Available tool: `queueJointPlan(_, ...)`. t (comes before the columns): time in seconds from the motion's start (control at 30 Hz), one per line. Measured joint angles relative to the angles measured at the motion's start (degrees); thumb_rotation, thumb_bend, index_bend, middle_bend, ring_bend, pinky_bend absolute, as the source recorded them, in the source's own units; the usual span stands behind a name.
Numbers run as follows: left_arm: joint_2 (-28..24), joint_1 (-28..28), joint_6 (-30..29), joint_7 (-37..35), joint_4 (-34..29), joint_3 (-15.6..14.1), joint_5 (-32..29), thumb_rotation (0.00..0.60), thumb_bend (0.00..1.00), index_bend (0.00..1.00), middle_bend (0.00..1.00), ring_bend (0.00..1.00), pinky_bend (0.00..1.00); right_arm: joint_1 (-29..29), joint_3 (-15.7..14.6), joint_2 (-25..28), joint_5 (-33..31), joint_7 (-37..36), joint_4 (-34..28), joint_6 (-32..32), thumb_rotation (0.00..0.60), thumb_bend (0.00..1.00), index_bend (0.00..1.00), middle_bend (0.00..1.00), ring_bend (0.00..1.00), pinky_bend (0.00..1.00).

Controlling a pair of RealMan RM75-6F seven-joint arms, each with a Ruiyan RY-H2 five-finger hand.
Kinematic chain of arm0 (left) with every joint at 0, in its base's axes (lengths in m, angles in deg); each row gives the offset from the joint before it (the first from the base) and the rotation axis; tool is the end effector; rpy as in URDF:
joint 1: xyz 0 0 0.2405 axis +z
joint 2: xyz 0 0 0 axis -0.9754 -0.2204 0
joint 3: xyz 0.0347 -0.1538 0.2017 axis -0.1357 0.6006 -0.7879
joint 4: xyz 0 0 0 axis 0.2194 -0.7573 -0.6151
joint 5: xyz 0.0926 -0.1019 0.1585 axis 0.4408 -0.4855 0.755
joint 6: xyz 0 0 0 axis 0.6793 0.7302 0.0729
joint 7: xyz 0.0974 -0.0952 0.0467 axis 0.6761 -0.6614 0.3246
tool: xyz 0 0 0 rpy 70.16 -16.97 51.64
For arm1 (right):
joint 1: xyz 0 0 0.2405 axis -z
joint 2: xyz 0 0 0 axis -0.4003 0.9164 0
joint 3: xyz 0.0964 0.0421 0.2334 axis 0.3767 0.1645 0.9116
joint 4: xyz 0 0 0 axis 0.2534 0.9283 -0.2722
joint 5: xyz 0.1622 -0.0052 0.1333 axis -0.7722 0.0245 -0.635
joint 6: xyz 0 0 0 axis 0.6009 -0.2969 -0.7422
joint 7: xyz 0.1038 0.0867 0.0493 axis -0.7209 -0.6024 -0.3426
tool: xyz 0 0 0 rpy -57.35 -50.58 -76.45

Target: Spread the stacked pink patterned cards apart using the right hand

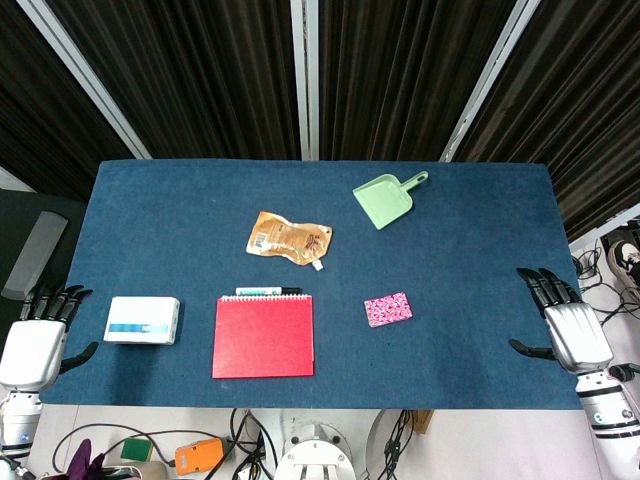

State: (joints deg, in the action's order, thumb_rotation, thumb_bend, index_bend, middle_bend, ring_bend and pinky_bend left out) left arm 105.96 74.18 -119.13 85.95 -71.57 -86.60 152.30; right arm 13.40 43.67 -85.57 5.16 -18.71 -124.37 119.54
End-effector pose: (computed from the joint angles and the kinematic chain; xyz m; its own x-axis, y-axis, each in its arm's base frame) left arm -0.3090 0.1633 0.1415 0.5162 -0.0184 0.8562 0.8557 -0.0296 -0.5166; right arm -0.2870 -0.2043 0.1513 0.4119 -0.0827 0.9074 -0.9026 -0.1735 0.3939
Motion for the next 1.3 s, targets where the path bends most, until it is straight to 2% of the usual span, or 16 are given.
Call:
queueJointPlan(0.17,0.19,-0.59,0.48,0.10,-0.09,0.37,0.19,0.600,0.10,0.20,0.18,0.11,0.05,-2.12,-0.25,-0.69,0.71,1.99,-0.53,-3.46,0.561,0.23,0.16,0.12,0.09,0.21)
queueJointPlan(0.27,0.20,-0.87,0.47,0.18,-0.24,0.67,0.36,0.600,0.10,0.20,0.18,0.11,0.05,-4.31,-0.24,-1.34,0.56,4.85,-1.30,-7.56,0.558,0.25,0.16,0.04,0.02,0.16)
queueJointPlan(0.37,0.23,-1.18,0.58,0.33,-0.44,0.89,0.49,0.600,0.10,0.20,0.18,0.11,0.05,-7.52,0.21,-2.76,-0.26,8.53,-2.21,-12.88,0.555,0.27,0.18,0.01,0.00,0.12)
queueJointPlan(0.57,0.34,-1.79,1.20,0.78,-0.59,1.10,0.64,0.600,0.10,0.20,0.18,0.11,0.05,-15.32,2.30,-9.29,-4.25,15.51,-2.13,-23.05,0.554,0.31,0.24,0.00,0.00,0.12)
queueJointPlan(0.73,0.35,-2.22,1.85,0.98,-0.63,1.25,0.38,0.600,0.10,0.20,0.18,0.11,0.05,-21.18,4.20,-15.83,-9.98,19.92,0.31,-29.78,0.555,0.37,0.29,0.00,0.00,0.12)
queueJointPlan(0.9,0.35,-2.27,2.18,0.77,-0.39,1.19,-0.01,0.600,0.10,0.20,0.18,0.11,0.05,-24.36,5.22,-19.58,-15.03,22.92,2.75,-32.93,0.556,0.39,0.30,0.00,0.00,0.12)
queueJointPlan(1.3,0.97,-2.58,2.95,0.27,0.59,1.11,-0.58,0.600,0.10,0.20,0.18,0.11,0.05,-27.77,4.77,-22.48,-22.49,24.75,6.30,-35.43,0.555,0.43,0.34,0.00,0.00,0.12)
